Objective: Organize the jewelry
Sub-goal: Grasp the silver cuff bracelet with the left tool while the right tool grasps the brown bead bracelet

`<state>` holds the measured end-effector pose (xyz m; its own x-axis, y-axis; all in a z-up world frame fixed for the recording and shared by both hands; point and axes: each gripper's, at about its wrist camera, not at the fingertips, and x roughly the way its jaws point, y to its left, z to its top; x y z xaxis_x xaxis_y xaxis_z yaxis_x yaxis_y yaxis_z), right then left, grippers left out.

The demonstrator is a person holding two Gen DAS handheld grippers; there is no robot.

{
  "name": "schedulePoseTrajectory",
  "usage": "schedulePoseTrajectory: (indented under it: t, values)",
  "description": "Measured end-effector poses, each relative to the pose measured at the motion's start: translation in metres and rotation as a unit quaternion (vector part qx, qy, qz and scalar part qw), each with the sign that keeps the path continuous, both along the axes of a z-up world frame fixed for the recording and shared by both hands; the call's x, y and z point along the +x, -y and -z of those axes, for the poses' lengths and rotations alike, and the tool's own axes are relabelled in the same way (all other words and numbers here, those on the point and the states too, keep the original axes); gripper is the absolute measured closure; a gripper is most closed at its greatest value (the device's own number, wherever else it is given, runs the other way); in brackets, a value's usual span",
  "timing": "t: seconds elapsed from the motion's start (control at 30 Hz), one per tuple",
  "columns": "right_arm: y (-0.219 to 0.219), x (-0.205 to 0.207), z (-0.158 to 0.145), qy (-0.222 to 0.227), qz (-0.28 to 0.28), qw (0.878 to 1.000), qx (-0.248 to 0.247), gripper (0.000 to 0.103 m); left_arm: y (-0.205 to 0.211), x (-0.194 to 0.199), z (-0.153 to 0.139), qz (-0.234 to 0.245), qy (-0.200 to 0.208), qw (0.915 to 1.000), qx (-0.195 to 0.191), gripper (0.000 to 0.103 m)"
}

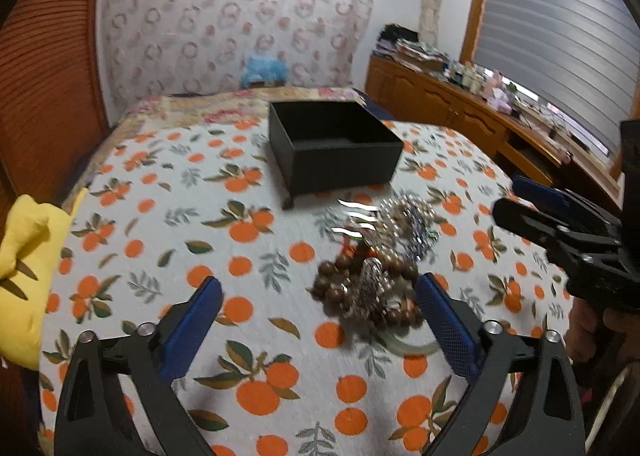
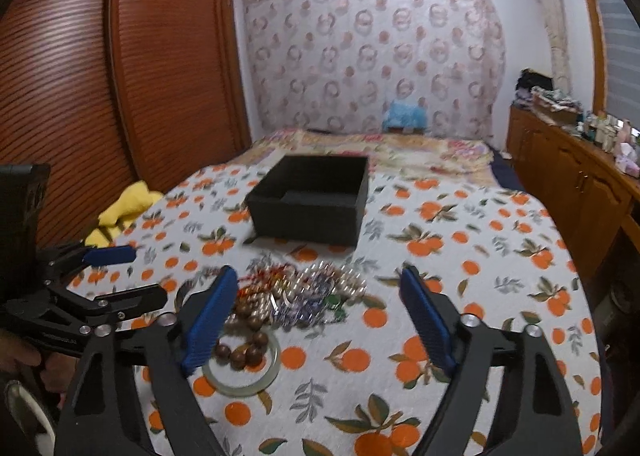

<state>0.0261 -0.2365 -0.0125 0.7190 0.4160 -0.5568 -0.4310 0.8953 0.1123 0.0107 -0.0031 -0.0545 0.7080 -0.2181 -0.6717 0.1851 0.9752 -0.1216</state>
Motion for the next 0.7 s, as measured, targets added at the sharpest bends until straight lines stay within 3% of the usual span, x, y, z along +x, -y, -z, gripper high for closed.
schedulePoseTrajectory:
  t: [0.37, 0.5, 0.53, 0.7]
  values:
    - [-0.01, 0.007, 0.024, -0.046, -0.038, 0.998, -0.02, 0.035, 0.006, 0.009, 0.015, 0.059, -0.04, 0.9968, -0.038, 0.057]
    - [-0.011, 0.007, 0.028, -0.05, -0.041, 0.998, -0.029, 0.035, 0.005, 0.011, 0.014, 0.068, -0.041, 0.9955, -0.052, 0.062]
    - [-0.01, 0.008, 0.029, -0.052, -0.04, 0.997, -0.03, 0.035, 0.005, 0.011, 0.013, 0.069, -0.041, 0.9952, -0.055, 0.068]
    - [-0.008, 0.01, 0.032, -0.059, -0.041, 0.997, -0.031, 0.035, 0.004, 0.018, 0.015, 0.078, -0.052, 0.9931, -0.071, 0.079]
